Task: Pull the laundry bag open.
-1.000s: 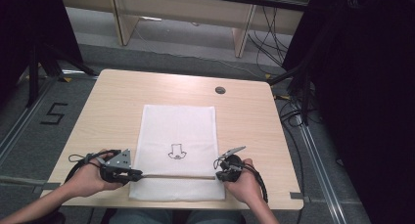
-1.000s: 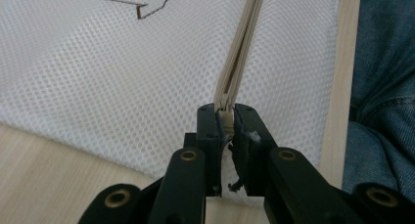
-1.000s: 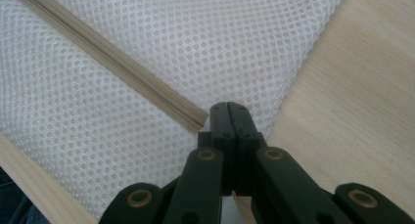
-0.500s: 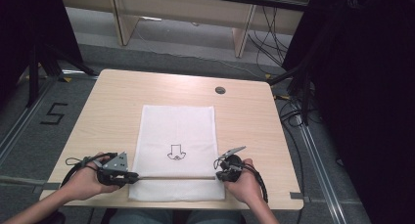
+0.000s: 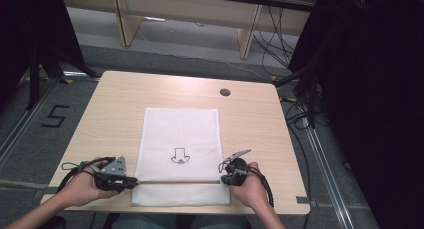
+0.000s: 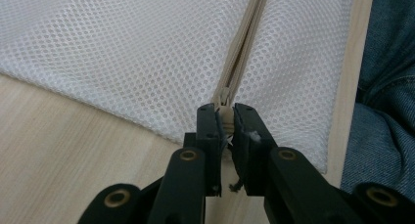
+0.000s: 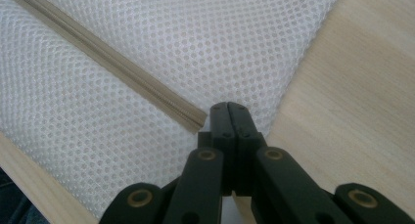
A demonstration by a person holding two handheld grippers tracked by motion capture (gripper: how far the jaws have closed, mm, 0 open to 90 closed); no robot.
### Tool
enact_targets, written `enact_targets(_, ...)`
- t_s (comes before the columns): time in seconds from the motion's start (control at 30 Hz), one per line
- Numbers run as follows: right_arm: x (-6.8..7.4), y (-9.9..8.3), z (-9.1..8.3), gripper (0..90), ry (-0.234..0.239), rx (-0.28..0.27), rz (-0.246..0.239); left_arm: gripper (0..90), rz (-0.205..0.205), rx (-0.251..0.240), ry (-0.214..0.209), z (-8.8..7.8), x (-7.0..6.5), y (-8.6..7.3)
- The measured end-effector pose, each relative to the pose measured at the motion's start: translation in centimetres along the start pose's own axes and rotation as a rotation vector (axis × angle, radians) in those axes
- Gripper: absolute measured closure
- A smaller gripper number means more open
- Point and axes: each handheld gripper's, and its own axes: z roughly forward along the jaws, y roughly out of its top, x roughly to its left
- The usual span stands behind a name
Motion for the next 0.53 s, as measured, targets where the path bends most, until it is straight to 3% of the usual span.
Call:
enact_targets(0.03,0.0,0.0,0.0,90.0,-0.001,0.004,0.004,81.5,0.004,0.0,0.006,-0.1,0.0,0.0)
enact_targets(0.1,0.0,0.0,0.0,90.0,-0.001,0.004,-0.003,81.2,-0.017,-0.021,-0.02,-0.1,0.2,-0.1)
enact_targets(0.17,0.0,0.1,-0.1,90.0,0.001,0.019,0.014,79.5,-0.028,-0.071,-0.044,-0.3,0.3,-0.1)
enact_targets(0.23,0.1,0.1,-0.1,88.5,0.006,0.024,0.039,64.7,-0.067,-0.154,-0.093,-0.7,0.6,-0.1)
enact_targets(0.27,0.0,0.1,-0.1,81.8,0.011,0.001,0.008,57.6,-0.089,-0.208,-0.099,-0.8,0.6,0.0)
enact_targets(0.33,0.1,0.0,-0.2,73.2,0.032,-0.006,0.017,48.4,-0.104,-0.258,-0.086,-1.2,1.0,0.2)
enact_targets(0.4,0.4,0.1,-0.5,66.4,0.004,-0.009,0.015,42.9,-0.133,-0.278,-0.057,-1.2,1.5,0.1)
enact_targets(0.43,0.6,0.1,-0.8,65.3,-0.016,-0.013,0.022,40.9,-0.119,-0.289,-0.04,-1.2,1.9,0.1)
enact_targets(0.47,0.5,0.2,-1.1,64.6,-0.014,-0.048,-0.001,39.1,-0.159,-0.295,-0.033,-1.2,2.0,0.0)
enact_targets(0.5,0.7,0.2,-1.4,64.3,-0.022,-0.054,0.019,36.8,-0.176,-0.303,-0.028,-1.2,2.2,0.0)
enact_targets(0.53,0.6,0.2,-1.6,64.1,-0.04,-0.069,0.008,35.3,-0.179,-0.306,-0.017,-1.2,2.5,0.0)
